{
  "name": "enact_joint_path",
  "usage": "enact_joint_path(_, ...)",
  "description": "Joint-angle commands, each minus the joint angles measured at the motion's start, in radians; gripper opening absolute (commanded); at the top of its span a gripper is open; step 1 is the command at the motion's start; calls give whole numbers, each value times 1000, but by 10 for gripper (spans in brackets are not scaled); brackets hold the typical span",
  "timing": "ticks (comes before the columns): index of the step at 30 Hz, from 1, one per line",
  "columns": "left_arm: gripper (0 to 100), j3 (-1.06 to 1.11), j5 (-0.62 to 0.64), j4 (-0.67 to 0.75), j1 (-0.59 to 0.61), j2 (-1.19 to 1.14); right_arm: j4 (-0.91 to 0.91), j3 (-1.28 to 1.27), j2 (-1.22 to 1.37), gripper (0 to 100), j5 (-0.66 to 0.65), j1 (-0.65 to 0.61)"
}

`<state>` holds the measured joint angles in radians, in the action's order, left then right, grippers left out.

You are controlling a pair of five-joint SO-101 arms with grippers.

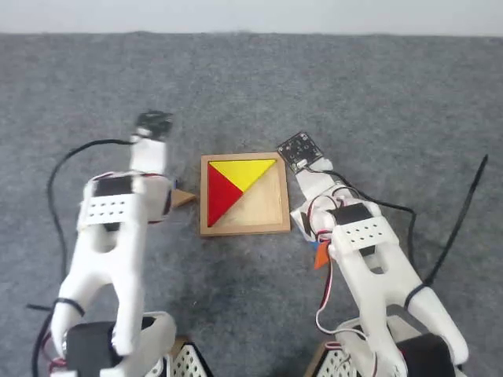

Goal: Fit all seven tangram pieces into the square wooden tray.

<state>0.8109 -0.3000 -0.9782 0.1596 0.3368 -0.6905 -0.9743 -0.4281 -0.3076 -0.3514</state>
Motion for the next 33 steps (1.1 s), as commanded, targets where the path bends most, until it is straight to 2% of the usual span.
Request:
enact_joint_path(1, 121, -53, -37, 37, -66, -14, 8, 5, -39, 15, -11, 19)
enact_joint_path(3, 123, -65, -51, 46, -92, -71, 4, 5, -41, 17, -11, 19)
enact_joint_path(7, 126, -151, -190, 9, -126, -287, 4, 5, -41, 17, -12, 19)
enact_joint_path(12, 128, -335, -218, -72, -89, -488, 4, 5, -41, 17, -12, 19)
enact_joint_path(18, 184, -395, -316, -103, -38, -511, 4, 5, -41, 17, -12, 19)
enact_joint_path(24, 190, -426, -436, -193, -37, -511, 4, 5, -39, 17, -12, 19)
enact_joint_path(33, 192, -549, -448, -207, 3, -522, 12, 5, -33, 17, -14, 19)
